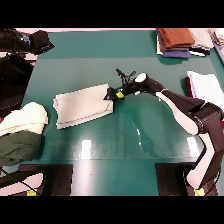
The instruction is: Fold the shirts.
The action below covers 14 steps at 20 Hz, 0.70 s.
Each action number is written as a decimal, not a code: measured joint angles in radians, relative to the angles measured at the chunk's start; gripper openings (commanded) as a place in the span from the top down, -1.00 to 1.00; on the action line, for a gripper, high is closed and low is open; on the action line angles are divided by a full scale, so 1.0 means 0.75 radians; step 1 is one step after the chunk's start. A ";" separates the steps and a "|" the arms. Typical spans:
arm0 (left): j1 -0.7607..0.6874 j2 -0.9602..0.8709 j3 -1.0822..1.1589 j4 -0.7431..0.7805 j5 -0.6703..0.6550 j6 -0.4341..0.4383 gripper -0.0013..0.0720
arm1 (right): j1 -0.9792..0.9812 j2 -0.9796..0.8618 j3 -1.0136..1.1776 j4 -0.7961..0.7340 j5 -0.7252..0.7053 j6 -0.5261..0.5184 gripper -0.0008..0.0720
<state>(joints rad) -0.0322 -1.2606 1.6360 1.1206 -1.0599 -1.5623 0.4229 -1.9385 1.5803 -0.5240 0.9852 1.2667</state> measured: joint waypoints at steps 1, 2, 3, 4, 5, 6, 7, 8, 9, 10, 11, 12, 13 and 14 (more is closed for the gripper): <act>-0.001 0.000 0.000 -0.003 -0.015 0.000 0.90 | -0.015 0.005 0.038 -0.024 0.001 -0.001 0.91; -0.005 0.000 0.000 -0.003 -0.026 -0.001 0.90 | -0.040 0.019 0.066 -0.056 0.003 0.003 0.91; -0.015 0.000 0.000 0.000 -0.035 -0.001 0.90 | -0.076 0.045 0.090 -0.095 0.005 0.013 0.91; -0.033 0.000 0.000 0.001 -0.038 -0.001 0.90 | -0.119 0.074 0.106 -0.138 0.006 0.029 0.91; -0.058 0.000 0.000 0.001 -0.038 0.000 0.90 | -0.169 0.105 0.116 -0.195 0.014 0.048 0.91; -0.085 0.000 0.000 0.001 -0.031 -0.001 0.90 | -0.232 0.144 0.125 -0.259 0.027 0.070 0.91; -0.113 0.000 0.000 0.004 -0.019 0.000 0.90 | -0.303 0.186 0.132 -0.321 0.039 0.086 0.91; -0.144 0.000 0.000 0.005 -0.005 0.001 0.90 | -0.375 0.225 0.136 -0.377 0.052 0.103 0.91; -0.176 -0.001 0.000 0.005 0.009 0.003 0.90 | -0.460 0.264 0.139 -0.431 0.069 0.115 0.91; -0.205 0.000 0.000 0.005 0.025 0.006 0.90 | -0.543 0.299 0.142 -0.470 0.080 0.126 0.91; -0.233 0.000 0.000 0.005 0.040 0.006 0.90 | -0.636 0.332 0.143 -0.502 0.086 0.133 0.91; -0.254 0.000 0.000 0.005 0.058 0.007 0.90 | -0.724 0.359 0.145 -0.523 0.094 0.139 0.91; -0.278 0.000 0.000 0.006 0.073 0.008 0.90 | -0.819 0.380 0.145 -0.540 0.096 0.144 0.91; -0.299 -0.001 0.000 0.006 0.082 0.008 0.90 | -0.904 0.394 0.146 -0.554 0.097 0.147 0.91</act>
<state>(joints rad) -0.2562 -1.2610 1.6360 1.1248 -0.9981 -1.5562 -0.2554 -1.6432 1.6897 -0.9394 1.0576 1.3769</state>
